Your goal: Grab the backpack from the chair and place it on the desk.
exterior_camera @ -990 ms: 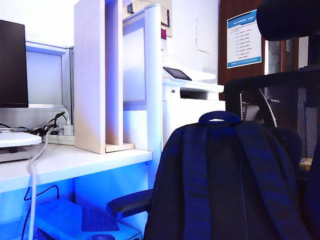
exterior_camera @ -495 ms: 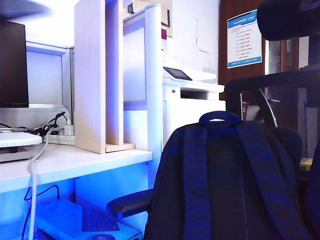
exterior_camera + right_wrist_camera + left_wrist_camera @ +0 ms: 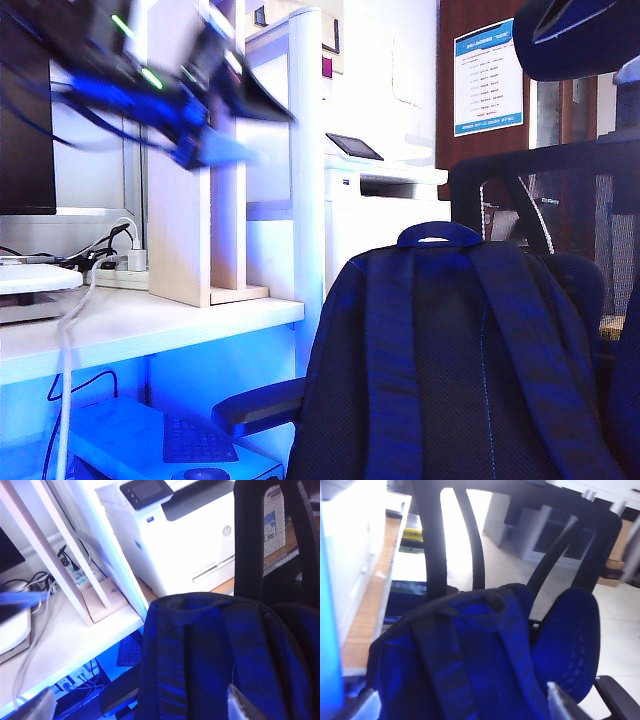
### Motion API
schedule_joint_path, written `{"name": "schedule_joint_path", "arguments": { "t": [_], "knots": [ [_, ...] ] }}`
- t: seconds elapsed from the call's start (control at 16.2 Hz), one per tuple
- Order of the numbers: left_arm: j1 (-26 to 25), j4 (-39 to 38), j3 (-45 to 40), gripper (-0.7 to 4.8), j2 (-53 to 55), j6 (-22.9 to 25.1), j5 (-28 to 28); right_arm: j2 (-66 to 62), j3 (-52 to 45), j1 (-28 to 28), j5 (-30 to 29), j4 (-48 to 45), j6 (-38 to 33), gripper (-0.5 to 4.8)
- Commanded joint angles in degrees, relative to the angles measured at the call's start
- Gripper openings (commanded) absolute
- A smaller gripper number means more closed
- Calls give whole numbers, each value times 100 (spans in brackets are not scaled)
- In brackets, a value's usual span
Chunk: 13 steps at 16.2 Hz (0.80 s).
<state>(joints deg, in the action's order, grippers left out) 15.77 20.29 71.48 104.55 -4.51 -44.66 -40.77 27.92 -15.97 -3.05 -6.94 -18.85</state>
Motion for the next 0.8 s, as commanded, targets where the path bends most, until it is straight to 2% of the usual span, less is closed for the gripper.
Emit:
{"name": "schedule_joint_path", "arguments": {
  "t": [0.06, 0.25, 0.37, 0.43, 0.8],
  "knots": [
    [24, -501, 1307, 479, 1226, 94, -358, 17, 28, -13, -33, 22, -24, 441],
    [90, -1038, 2623, 479, 2402, 494, -289, 13, 28, -13, -31, 98, -22, 441],
    [151, -1043, 3386, 479, 3062, 450, -317, 13, 28, -13, -28, 120, -22, 441],
    [240, -1038, 3724, 479, 3353, 151, -317, 9, 26, -13, -28, 133, -22, 441],
    [922, -1073, 4660, 479, 4284, 103, -179, 7, 24, -7, -28, 282, -17, 441]
  ]
}}
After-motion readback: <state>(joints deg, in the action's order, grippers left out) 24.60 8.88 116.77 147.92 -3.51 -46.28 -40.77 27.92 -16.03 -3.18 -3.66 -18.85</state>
